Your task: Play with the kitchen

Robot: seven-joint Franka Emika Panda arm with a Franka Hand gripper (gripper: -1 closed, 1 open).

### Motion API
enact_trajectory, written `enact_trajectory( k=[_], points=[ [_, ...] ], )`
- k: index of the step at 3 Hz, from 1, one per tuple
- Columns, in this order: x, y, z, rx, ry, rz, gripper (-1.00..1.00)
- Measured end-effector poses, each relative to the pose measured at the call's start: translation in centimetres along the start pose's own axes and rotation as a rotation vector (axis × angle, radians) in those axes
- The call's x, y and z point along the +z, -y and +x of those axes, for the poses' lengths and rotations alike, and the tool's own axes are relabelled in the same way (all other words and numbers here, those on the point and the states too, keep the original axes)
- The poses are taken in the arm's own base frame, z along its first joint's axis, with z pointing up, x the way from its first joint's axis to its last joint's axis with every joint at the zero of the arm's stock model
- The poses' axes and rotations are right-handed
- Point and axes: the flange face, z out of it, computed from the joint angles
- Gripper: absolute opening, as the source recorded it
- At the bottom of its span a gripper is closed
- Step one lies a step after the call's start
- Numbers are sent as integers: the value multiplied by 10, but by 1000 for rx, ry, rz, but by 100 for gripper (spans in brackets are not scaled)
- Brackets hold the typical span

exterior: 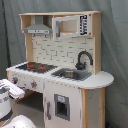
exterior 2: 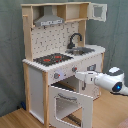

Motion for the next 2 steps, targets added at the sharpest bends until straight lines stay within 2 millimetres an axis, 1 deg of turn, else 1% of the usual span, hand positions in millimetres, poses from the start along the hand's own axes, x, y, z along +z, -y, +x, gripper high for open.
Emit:
enact_trajectory(
  k=[1,2],
  points=[
    [-19,3,0,-5,30,3,100],
    [-28,13,-10,-5,82,22,100]
  ],
)
